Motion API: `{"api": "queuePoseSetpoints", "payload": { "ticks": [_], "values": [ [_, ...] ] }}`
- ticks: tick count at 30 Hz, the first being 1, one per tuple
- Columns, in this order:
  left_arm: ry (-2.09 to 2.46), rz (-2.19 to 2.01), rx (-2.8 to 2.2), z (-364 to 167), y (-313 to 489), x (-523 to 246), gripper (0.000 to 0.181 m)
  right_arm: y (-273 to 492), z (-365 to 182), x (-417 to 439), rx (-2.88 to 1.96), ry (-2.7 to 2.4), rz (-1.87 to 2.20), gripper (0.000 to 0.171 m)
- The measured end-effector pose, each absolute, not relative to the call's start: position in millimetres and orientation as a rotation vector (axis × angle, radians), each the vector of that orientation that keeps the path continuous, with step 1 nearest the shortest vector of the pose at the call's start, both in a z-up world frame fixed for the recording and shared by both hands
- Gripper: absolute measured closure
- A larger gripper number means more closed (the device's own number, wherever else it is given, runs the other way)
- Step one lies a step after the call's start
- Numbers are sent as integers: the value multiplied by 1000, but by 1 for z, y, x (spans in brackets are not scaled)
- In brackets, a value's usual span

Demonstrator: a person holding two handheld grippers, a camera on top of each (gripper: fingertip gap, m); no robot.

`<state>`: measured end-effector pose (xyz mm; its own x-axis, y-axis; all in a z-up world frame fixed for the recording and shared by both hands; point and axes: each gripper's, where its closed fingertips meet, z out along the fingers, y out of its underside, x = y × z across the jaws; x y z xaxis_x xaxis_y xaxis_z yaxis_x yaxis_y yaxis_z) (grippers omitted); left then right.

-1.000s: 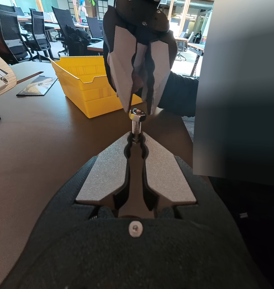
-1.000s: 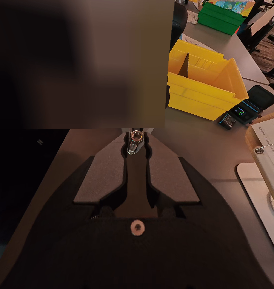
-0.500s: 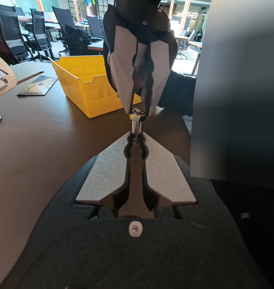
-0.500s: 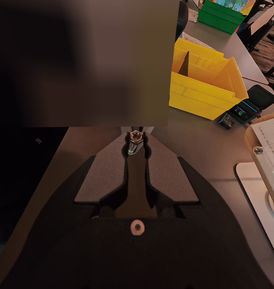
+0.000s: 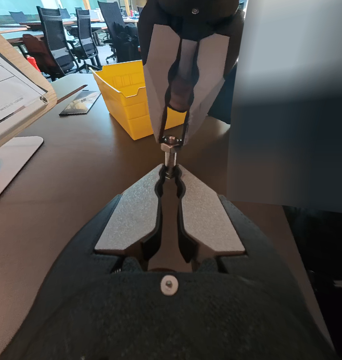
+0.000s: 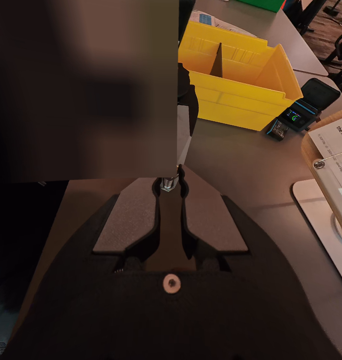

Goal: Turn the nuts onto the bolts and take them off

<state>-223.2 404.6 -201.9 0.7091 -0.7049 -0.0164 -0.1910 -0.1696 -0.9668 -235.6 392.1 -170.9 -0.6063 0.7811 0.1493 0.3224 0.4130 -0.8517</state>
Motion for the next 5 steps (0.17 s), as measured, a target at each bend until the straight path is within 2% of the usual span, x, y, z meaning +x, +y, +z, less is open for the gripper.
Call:
{"api": "queuePoseSetpoints", "payload": {
  "ticks": [5],
  "values": [
    [711, -500, -1718, -201, 406, -224, 175, 393, -170, -237, -962, -2120, 1091, 158]
  ]
}}
